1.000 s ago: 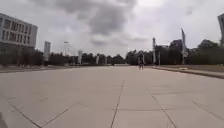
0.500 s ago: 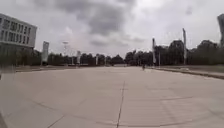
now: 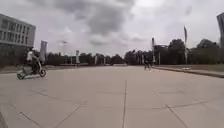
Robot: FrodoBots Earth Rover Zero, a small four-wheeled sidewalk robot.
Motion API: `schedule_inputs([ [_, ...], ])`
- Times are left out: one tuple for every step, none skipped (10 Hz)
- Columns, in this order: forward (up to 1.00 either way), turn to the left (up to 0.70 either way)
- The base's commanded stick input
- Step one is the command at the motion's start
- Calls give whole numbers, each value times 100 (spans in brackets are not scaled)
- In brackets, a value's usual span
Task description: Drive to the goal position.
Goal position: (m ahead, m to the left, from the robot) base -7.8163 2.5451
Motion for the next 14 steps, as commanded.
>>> schedule_inputs([
  [49, 1],
  [65, 1],
  [70, 1],
  [70, 1],
  [70, 1],
  [70, 2],
  [70, 2],
  [70, 1],
  [70, 1],
  [70, 1],
  [70, 2],
  [70, 2],
  [70, 3],
  [70, 3],
])
